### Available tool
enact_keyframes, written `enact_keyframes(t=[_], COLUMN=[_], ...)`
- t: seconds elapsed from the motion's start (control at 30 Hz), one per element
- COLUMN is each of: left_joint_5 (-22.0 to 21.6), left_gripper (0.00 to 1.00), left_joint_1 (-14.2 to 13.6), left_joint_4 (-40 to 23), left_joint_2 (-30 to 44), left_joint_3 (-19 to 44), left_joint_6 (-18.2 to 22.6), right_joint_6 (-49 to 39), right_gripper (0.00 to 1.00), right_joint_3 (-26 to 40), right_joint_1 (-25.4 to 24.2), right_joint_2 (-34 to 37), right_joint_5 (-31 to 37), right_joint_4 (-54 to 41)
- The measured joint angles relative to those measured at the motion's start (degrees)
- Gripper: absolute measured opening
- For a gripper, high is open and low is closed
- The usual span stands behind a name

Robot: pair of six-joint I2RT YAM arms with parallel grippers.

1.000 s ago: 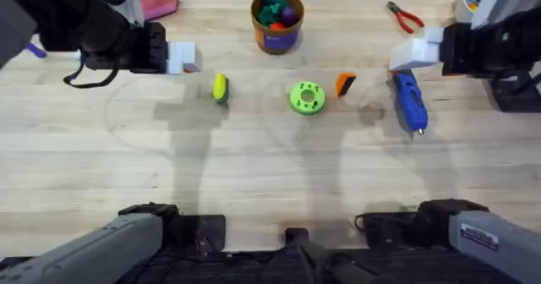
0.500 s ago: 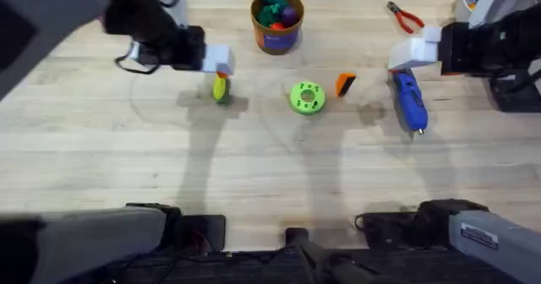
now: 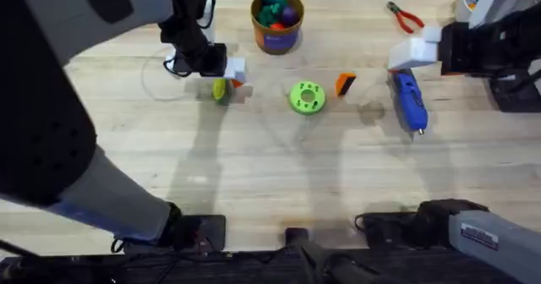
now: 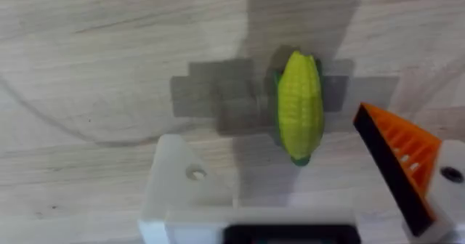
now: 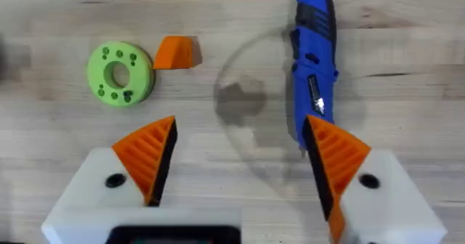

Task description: Pick up the gripper from the table and insert it into the empty holder that is missing its gripper. Then pick up a screw, insert it into the mounting hole, and use the screwdriver to tighten it. Finally, clean up the table by picking up the vegetable and placing it into the bucket.

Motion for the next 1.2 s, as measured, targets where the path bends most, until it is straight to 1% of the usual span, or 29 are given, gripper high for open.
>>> enact_keyframes(t=[0.33, 0.53, 0.57, 0.63, 0.67, 0.7, 0.77, 0.8, 0.87, 1.2], left_joint_5=[0.0, 0.0, 0.0, 0.0, 0.0, 0.1, 0.2, 0.2, 0.2, 0.4], left_gripper=[0.968, 0.872, 0.839, 0.697, 0.554, 0.38, 0.085, 0.022, 0.006, 0.005], left_joint_1=[0.0, 0.0, 0.0, 0.0, 0.0, 0.0, 0.0, 0.0, 0.0, 0.9], left_joint_4=[2.4, 2.7, 2.6, 2.6, 2.6, 2.6, 2.7, 2.7, 2.8, 2.8], left_joint_2=[3.7, 4.4, 4.4, 4.4, 4.4, 4.4, 4.4, 4.4, 4.4, 4.4], left_joint_3=[0.0, 0.0, 0.1, 0.1, 0.1, 0.1, 0.1, 0.1, 0.1, 0.1], left_joint_6=[0.0, 0.0, 0.0, 0.0, 0.0, 0.0, 0.1, 0.2, 0.2, 0.2], right_joint_6=[0.0, 0.0, 0.0, 0.0, 0.0, 0.0, 0.0, 0.0, 0.0, 0.0], right_gripper=[0.993, 0.993, 0.994, 0.994, 0.994, 0.994, 0.994, 0.994, 0.994, 0.994], right_joint_3=[0.0, 0.0, 0.0, 0.0, 0.0, 0.0, 0.0, 0.0, 0.0, 0.0], right_joint_1=[0.0, 0.0, 0.0, 0.0, 0.0, 0.0, 0.0, 0.0, 0.0, 0.0], right_joint_2=[0.0, 0.0, 0.0, 0.0, 0.0, 0.0, 0.0, 0.0, 0.0, 0.0], right_joint_5=[0.0, 0.0, 0.0, 0.0, 0.0, 0.0, 0.0, 0.0, 0.0, 0.0], right_joint_4=[0.0, 0.0, 0.0, 0.0, 0.0, 0.0, 0.0, 0.0, 0.0, 0.0])
